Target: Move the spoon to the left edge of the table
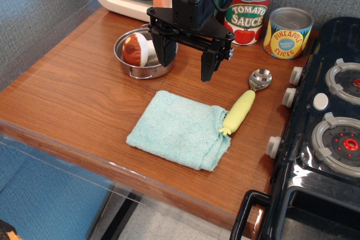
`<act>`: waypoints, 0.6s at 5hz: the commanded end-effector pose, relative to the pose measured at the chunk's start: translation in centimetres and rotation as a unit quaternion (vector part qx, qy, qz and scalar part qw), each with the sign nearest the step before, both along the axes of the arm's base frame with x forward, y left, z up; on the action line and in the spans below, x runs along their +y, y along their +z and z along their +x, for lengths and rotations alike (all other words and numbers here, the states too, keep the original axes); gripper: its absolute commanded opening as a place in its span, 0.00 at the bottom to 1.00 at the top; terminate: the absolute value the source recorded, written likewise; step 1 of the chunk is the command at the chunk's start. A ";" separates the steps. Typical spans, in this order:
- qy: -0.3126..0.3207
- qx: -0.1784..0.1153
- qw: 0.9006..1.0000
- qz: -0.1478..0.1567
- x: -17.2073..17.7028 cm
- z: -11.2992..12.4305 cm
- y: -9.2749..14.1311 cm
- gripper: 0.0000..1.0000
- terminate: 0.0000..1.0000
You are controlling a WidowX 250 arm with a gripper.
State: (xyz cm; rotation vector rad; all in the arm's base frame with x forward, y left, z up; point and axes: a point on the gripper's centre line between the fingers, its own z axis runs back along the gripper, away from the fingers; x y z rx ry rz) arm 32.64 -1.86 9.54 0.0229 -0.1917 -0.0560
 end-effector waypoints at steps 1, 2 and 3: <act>0.000 0.000 1.000 0.000 0.0 0.0 0.0 1.00 0.00; -0.009 -0.030 0.999 -0.023 -2.2 1.7 -0.8 1.00 0.00; -0.016 -0.029 0.999 -0.029 -4.7 4.0 -2.1 1.00 0.00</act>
